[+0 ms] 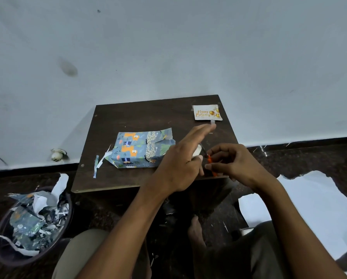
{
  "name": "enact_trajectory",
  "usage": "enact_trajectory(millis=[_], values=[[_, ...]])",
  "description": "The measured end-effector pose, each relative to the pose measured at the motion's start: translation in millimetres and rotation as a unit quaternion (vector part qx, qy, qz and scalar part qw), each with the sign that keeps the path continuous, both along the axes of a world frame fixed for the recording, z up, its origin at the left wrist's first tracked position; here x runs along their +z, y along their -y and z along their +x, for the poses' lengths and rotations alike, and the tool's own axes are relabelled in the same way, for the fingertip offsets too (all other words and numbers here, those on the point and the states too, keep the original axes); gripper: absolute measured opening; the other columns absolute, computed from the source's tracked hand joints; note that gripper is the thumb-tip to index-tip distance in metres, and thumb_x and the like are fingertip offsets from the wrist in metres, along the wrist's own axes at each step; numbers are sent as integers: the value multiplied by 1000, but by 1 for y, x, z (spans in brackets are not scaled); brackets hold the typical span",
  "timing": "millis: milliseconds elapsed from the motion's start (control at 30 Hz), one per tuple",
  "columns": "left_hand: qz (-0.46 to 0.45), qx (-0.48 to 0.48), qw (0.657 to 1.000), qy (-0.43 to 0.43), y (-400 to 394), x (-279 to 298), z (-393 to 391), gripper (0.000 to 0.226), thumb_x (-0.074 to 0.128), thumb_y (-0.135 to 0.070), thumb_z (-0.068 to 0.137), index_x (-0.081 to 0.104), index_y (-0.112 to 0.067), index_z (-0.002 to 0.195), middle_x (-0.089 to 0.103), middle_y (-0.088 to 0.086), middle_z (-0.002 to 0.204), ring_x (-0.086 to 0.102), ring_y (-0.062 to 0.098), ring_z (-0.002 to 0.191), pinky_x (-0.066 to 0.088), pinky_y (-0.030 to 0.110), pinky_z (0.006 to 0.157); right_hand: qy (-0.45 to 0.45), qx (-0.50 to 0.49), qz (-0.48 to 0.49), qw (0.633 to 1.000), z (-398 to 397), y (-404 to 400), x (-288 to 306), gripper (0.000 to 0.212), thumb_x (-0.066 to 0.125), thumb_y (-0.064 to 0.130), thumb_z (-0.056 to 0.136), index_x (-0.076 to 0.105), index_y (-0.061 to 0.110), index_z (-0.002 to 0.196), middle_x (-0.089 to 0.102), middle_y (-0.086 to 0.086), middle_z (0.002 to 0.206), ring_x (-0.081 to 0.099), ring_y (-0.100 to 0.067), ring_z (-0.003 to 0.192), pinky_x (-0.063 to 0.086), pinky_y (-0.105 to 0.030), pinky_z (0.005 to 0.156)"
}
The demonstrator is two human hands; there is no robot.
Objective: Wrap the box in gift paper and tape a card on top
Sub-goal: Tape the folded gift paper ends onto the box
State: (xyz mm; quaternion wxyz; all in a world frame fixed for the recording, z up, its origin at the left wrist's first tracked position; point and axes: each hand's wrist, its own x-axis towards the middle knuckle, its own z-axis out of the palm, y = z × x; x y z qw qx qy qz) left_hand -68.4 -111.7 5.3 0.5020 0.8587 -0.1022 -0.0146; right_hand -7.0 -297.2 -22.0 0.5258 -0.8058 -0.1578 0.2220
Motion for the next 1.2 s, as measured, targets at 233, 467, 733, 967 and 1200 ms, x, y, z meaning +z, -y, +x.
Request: enact_trajectory(millis=[233,467,733,967,1200], values=[[65,4,996,61,13,-8,18,72,43,0,92,33,-35,155,31,-26,158,52,10,131,53,47,98,93,-75,-50,992,14,4,-15,26,87,14,77,76,23,98,76,1,83,74,-16,71,63,-41,75],[106,3,992,62,27,-11,28,85,61,-6,91,22,-40,158,20,-25,164,69,17,100,55,46,94,167,-99,-102,976,18,17,-14,28,86,20,76,79,34,100,75,9,87,70,-7,79,61,-34,74],[182,3,982,58,33,-18,32,91,69,-14,90,16,-35,160,15,-25,166,61,17,121,50,47,100,198,-141,-178,954,16,20,-11,33,82,24,74,80,37,103,76,11,86,68,-8,76,60,-36,76],[220,16,974,51,31,-32,39,101,76,-20,85,10,-34,160,9,-24,166,67,21,107,53,46,92,237,-152,-243,928,11,13,-7,35,83,34,70,77,27,103,77,7,88,71,-15,84,58,-34,78],[219,46,974,41,28,-36,38,102,79,-20,82,16,-30,161,14,-22,166,56,12,76,48,35,83,265,-183,-201,925,9,10,-12,17,79,22,73,82,16,89,75,0,74,68,-17,67,58,-31,69]])
